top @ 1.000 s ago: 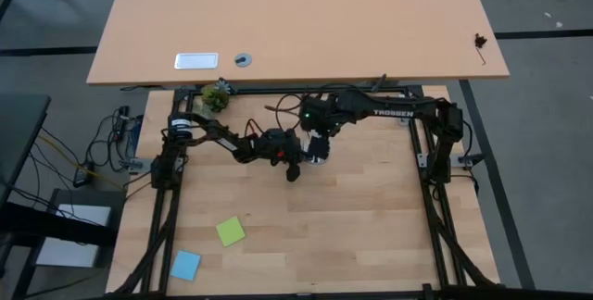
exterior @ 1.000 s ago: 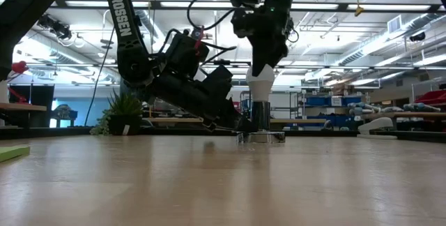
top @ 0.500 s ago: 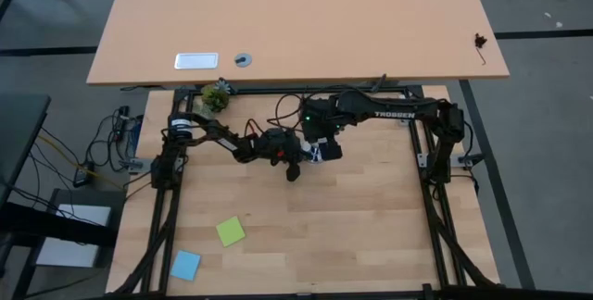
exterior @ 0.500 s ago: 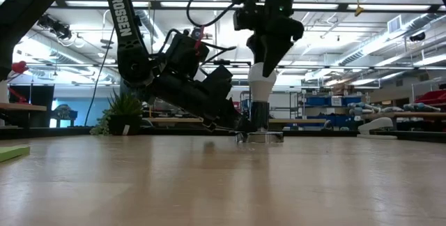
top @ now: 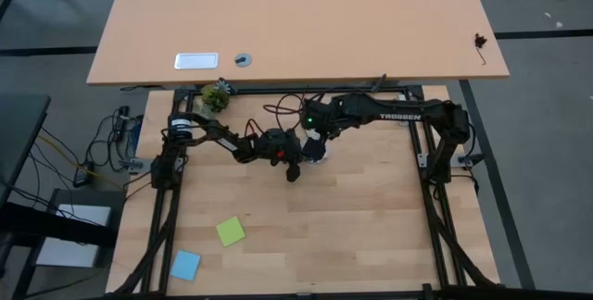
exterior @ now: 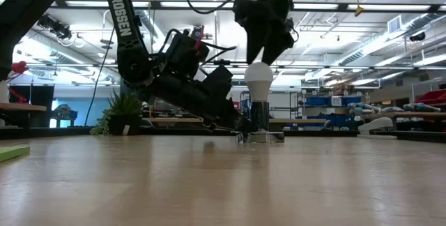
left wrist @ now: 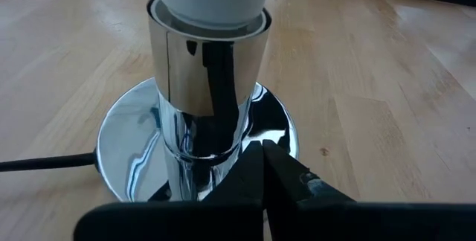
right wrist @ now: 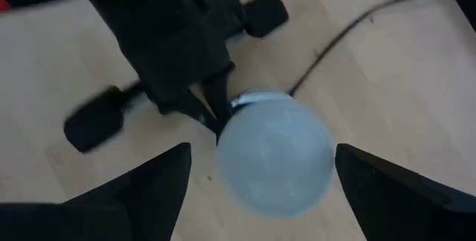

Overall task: Screw lightbulb
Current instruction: Remove the lightbulb from the lamp

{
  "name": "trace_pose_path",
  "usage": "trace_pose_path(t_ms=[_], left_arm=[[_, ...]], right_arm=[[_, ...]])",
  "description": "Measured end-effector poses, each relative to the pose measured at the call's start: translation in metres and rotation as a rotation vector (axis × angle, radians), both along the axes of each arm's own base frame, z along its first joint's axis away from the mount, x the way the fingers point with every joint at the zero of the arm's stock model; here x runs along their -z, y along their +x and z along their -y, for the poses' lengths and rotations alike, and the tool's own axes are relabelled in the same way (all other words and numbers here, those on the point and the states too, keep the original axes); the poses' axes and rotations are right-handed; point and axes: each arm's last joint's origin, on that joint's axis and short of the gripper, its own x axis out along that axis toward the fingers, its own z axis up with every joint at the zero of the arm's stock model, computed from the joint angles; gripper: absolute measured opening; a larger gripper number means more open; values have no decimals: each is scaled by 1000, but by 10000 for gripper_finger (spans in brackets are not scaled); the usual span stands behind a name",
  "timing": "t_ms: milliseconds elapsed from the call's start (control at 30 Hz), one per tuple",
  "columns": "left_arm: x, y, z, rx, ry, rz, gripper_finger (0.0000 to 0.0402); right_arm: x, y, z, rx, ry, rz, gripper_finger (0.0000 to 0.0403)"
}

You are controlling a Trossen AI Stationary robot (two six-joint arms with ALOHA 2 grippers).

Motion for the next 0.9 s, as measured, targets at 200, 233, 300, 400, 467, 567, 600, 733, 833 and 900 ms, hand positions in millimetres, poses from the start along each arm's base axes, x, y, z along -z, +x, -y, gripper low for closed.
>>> trace_pose_path(t_ms=[200, 233, 300, 400, 467, 567, 600, 733, 833, 900], left_arm=[[0, 0, 0, 0, 0, 0, 0], [0, 0, 0, 0, 0, 0, 0], [0, 0, 0, 0, 0, 0, 0], [0, 0, 0, 0, 0, -1, 0], [0, 0, 0, 0, -1, -2, 0], [0, 0, 0, 0, -1, -3, 0], [0, 0, 0, 0, -1, -3, 0], [0, 0, 0, 0, -1, -4, 0], [0, 0, 0, 0, -1, -3, 0], [0, 0, 0, 0, -1, -4, 0]], right_arm=[[2, 2, 5, 30, 4, 22, 339], [5, 3, 6, 41, 6, 15, 339], [9, 1, 9, 54, 14, -25, 339], [16, 3, 14, 65, 18, -47, 338], [23, 3, 16, 59, 22, -87, 335], [27, 3, 19, 33, 17, -104, 323], [27, 3, 20, 17, 14, -112, 317], [26, 2, 20, -110, -9, -139, 287], [23, 2, 19, -286, -55, -169, 274], [23, 2, 19, -412, -91, -185, 274]])
